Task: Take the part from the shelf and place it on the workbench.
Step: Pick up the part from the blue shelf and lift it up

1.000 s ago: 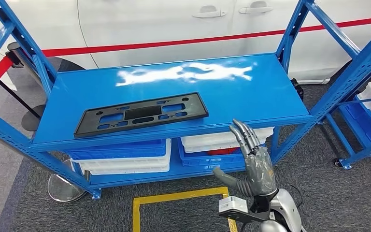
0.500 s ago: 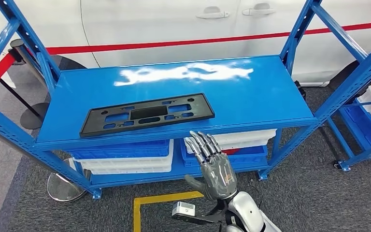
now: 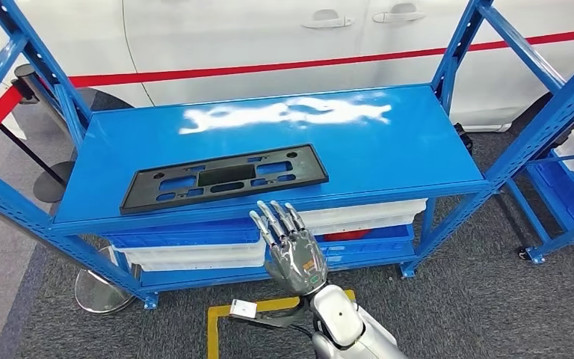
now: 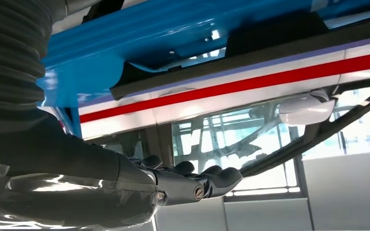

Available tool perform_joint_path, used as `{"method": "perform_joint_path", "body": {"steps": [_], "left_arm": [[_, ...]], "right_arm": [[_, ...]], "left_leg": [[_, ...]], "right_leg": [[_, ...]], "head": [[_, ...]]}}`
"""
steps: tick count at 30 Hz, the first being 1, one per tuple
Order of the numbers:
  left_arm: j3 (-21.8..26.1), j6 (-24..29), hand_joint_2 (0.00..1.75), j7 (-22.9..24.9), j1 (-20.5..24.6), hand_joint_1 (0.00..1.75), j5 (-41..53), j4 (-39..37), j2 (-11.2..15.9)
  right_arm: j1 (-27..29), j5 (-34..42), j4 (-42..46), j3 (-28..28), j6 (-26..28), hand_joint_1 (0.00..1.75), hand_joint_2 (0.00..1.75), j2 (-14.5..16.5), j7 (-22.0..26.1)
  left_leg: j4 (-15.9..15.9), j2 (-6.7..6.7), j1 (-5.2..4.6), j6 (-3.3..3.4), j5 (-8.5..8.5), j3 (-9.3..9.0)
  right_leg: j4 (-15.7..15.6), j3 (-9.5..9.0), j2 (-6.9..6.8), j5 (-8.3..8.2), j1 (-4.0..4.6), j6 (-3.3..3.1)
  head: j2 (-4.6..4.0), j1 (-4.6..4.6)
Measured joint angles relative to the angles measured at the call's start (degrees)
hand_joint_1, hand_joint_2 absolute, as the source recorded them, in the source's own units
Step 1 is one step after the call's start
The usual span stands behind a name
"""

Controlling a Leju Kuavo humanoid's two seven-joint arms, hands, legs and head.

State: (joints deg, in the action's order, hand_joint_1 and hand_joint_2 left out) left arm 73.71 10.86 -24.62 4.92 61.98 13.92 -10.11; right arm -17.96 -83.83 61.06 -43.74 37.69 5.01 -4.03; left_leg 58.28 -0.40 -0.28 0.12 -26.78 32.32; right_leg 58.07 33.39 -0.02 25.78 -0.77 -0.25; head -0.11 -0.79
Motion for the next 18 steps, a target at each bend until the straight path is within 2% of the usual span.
{"method": "perform_joint_path", "body": {"steps": [2,4,5,6,7,9,10,11,12,15,17,18], "left_arm": [[-0.1,-1.0,0.00,0.2,0.1,0.00,0.2,0.0,0.3],[-0.2,-2.1,0.00,0.4,0.1,0.00,0.4,0.0,0.6],[-0.2,-2.6,0.00,0.5,0.1,0.00,0.5,0.0,0.8],[-0.2,-3.1,0.00,0.6,0.1,0.00,0.6,0.0,0.9],[-0.2,-3.5,0.00,0.7,0.0,0.00,0.8,0.0,1.1],[-0.3,-4.2,0.00,0.8,0.1,0.00,1.3,-0.1,1.4],[-0.4,-4.4,0.00,0.8,0.1,0.00,1.5,-0.1,1.4],[-0.5,-4.6,0.00,0.7,0.2,0.00,1.6,-0.1,1.5],[-0.7,-4.6,0.00,0.7,0.2,0.00,1.8,-0.2,1.6],[-1.0,-4.7,0.00,0.7,0.1,0.00,2.0,-0.2,1.7],[-1.2,-4.8,0.00,0.7,0.2,0.00,2.0,-0.2,1.8],[-1.3,-4.8,0.00,0.6,0.2,0.00,2.0,-0.2,1.8]], "right_arm": [[-1.3,-1.7,-2.6,0.6,0.6,0.00,1.75,2.0,-0.8],[-2.3,-3.4,-5.3,1.1,1.1,0.00,1.75,3.7,-1.6],[-2.7,-4.1,-6.5,1.5,1.3,0.00,1.75,4.4,-2.1],[-3.0,-4.7,-7.7,1.9,1.4,0.00,1.75,4.9,-2.5],[-3.3,-5.2,-8.8,2.3,1.5,0.00,1.75,5.4,-2.7],[-4.2,-5.7,-10.9,3.2,1.6,0.00,1.75,6.3,-3.1],[-4.7,-5.9,-11.8,3.7,1.7,0.00,1.75,6.7,-3.1],[-5.1,-5.9,-12.8,4.1,1.7,0.00,1.75,7.1,-3.1],[-5.5,-6.0,-13.6,4.5,1.8,0.00,1.75,7.4,-3.1],[-6.3,-6.0,-15.5,5.2,1.9,0.00,1.75,8.0,-3.0],[-6.8,-6.0,-16.5,5.6,1.9,0.00,1.75,8.3,-3.0],[-7.0,-6.0,-17.0,5.8,2.0,0.00,1.75,8.3,-3.1]], "left_leg": [[4.5,0.03,0.21,-0.66,-2.70,1.97],[12.3,0.05,0.56,-1.28,-6.17,5.77],[15.1,0.05,0.76,-1.53,-6.86,7.28],[15.9,0.06,0.94,-1.72,-6.42,7.85],[14.3,0.07,1.13,-1.87,-4.84,7.26],[6.4,0.12,1.45,-2.06,-0.62,3.70],[2.9,0.08,1.44,-1.91,0.68,2.03],[0.7,0.03,1.37,-1.64,1.23,1.03],[-0.1,-0.03,1.21,-1.27,1.09,0.73],[-0.4,-0.08,1.09,0.07,1.16,0.70],[-0.6,-0.03,1.17,0.87,1.27,0.49],[-0.7,-0.01,1.12,1.14,1.21,0.43]], "right_leg": [[-0.5,-0.30,-0.10,-0.18,-0.35,-0.52],[-0.5,-0.32,-0.14,-0.14,-0.36,-0.71],[-0.5,-0.34,-0.14,-0.09,-0.37,-0.71],[-0.5,-0.39,-0.12,-0.04,-0.41,-0.67],[-0.4,-0.48,-0.08,0.05,-0.47,-0.56],[-0.2,-0.75,0.04,0.38,-0.60,-0.12],[0.0,-0.79,0.10,0.58,-0.56,0.20],[0.1,-0.77,0.15,0.70,-0.49,0.55],[0.2,-0.72,0.18,0.74,-0.38,0.88],[0.4,-0.61,0.19,1.04,-0.48,1.86],[4.0,1.10,0.14,3.18,-0.56,2.23],[7.6,2.94,0.10,4.85,-0.52,2.29]], "head": [[0.00,-0.16],[0.00,-0.26],[0.00,-0.25],[0.00,-0.25],[0.00,-0.26],[0.00,-0.26],[0.00,-0.30],[0.00,-0.31],[0.00,-0.33],[0.00,-0.35],[0.00,-0.34],[0.00,-0.34]]}}
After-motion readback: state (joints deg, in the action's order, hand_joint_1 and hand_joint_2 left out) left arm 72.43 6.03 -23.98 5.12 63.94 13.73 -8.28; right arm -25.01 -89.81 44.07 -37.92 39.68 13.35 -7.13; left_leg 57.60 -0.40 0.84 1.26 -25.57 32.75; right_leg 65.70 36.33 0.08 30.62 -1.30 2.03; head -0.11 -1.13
